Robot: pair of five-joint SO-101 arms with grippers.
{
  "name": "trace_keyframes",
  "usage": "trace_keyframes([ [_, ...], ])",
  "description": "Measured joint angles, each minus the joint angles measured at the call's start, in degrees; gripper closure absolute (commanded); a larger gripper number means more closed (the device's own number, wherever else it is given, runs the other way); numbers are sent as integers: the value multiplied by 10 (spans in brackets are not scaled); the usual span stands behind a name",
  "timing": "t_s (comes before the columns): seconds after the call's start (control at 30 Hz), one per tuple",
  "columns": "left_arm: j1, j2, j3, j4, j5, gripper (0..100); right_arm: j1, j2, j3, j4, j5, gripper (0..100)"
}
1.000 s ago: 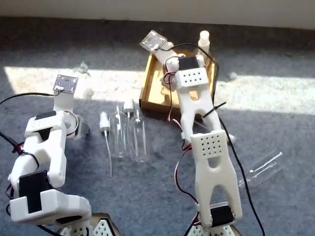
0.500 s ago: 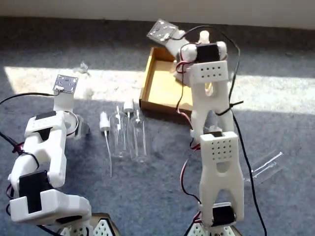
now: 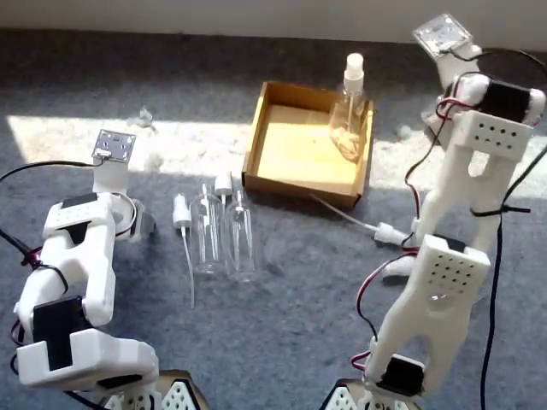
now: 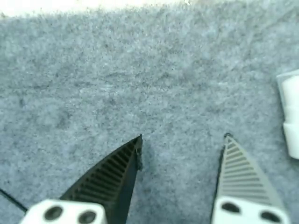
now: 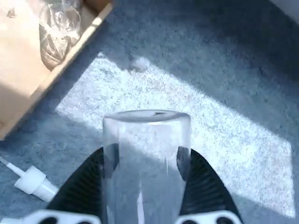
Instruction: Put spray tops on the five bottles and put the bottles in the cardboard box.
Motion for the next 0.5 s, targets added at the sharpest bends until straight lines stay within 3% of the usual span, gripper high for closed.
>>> trace_keyframes([
  [0.23, 0, 0, 0, 0, 0, 755, 39, 0, 306, -52, -62, 978],
  [0.37, 0, 0, 0, 0, 0, 755, 63, -2, 428, -111, -145, 836],
  [0.5, 0, 0, 0, 0, 1, 755, 66, -5, 432, -78, -142, 691],
])
